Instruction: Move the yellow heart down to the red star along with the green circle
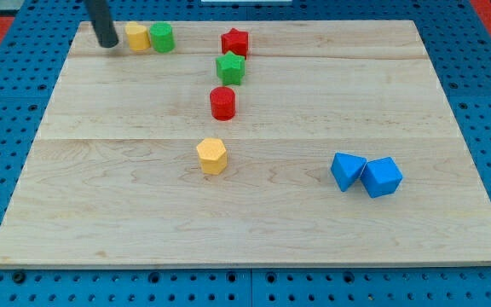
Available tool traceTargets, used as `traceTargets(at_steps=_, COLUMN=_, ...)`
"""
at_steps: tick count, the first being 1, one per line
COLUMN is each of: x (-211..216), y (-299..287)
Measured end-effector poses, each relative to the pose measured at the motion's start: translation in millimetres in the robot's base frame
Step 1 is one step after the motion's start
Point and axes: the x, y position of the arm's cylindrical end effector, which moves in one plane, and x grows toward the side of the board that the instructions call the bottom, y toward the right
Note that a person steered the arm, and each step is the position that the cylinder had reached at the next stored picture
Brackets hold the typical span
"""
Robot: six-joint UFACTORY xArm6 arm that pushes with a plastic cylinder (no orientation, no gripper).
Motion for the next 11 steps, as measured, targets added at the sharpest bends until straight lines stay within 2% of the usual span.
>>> traceTargets(at_steps=2, x=-2, y=58)
traceTargets(at_steps=3, x=-34, y=31)
traceTargets(at_steps=4, x=-47, y=33)
traceTargets(at_steps=6, x=-18, y=129)
traceTargets(at_steps=7, x=-10, y=151)
traceTargets(at_steps=8, x=-26, y=181)
traceTargets(at_steps=9, x=-34, y=192)
traceTargets(at_steps=11, x=28, y=193)
